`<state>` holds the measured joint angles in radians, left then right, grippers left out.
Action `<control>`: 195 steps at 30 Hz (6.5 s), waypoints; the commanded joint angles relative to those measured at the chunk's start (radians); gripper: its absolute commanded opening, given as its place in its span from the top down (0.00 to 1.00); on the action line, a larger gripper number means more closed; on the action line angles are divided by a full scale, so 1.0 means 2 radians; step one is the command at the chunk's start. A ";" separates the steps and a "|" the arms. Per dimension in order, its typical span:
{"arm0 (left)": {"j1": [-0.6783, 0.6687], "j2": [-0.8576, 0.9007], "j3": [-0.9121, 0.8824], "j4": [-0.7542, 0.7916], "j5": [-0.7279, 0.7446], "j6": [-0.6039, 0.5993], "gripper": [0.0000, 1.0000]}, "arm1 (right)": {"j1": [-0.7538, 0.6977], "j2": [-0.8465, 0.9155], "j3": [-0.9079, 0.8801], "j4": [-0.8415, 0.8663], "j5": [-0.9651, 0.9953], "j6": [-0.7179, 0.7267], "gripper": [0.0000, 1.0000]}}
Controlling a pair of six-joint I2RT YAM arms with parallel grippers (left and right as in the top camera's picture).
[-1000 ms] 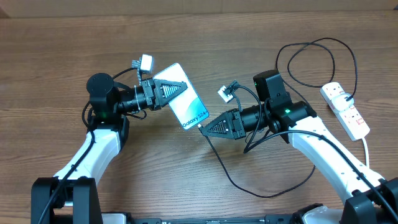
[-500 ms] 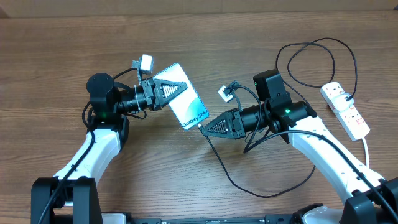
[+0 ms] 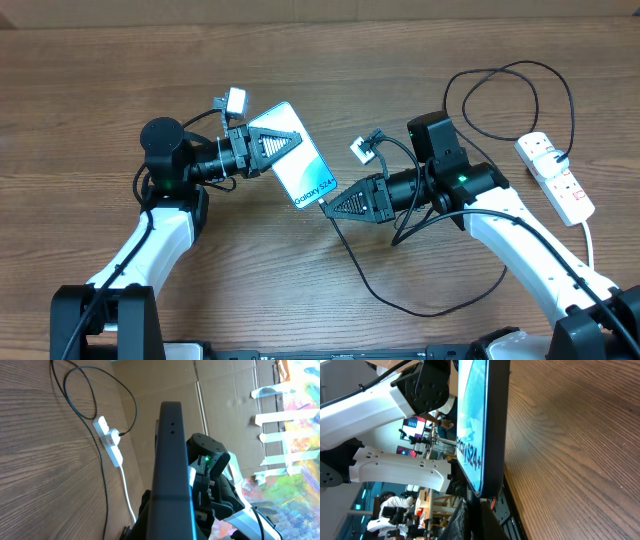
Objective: Plug charger to phone and switch on socket
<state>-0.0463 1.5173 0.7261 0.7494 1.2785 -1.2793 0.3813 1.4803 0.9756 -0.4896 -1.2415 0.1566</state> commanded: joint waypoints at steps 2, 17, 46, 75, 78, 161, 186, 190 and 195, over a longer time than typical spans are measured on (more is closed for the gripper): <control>-0.012 0.000 0.012 0.005 0.016 0.012 0.96 | 0.002 -0.001 0.000 0.007 0.001 0.000 0.96; -0.017 0.000 0.012 0.005 0.032 0.046 0.96 | 0.002 -0.001 0.000 0.020 -0.008 0.000 0.96; 0.029 0.000 0.012 0.005 0.025 0.080 0.96 | 0.002 -0.001 -0.001 0.002 0.006 0.026 0.55; 0.017 0.000 0.012 0.003 0.020 0.072 0.96 | 0.036 0.000 -0.001 0.029 0.075 0.025 0.80; 0.016 0.000 0.012 0.003 0.029 0.072 0.96 | 0.036 0.000 -0.001 0.029 0.075 0.025 0.84; -0.033 0.000 0.011 -0.180 0.028 0.180 0.96 | -0.014 -0.006 0.021 -0.055 0.220 -0.002 0.40; -0.130 0.018 0.274 -0.815 -0.384 0.401 0.96 | -0.139 -0.050 0.030 -0.168 0.220 -0.031 0.24; -0.128 0.064 0.343 -0.837 -0.395 0.431 0.96 | -0.139 -0.050 0.030 -0.178 0.220 -0.031 0.24; -0.127 0.178 0.443 -0.861 -0.380 0.472 0.96 | -0.139 -0.050 0.030 -0.184 0.220 -0.032 0.24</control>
<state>-0.3058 1.7512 1.5112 -0.9424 0.5076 -0.4355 0.1047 1.3975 1.0042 -0.8589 -0.8032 0.1047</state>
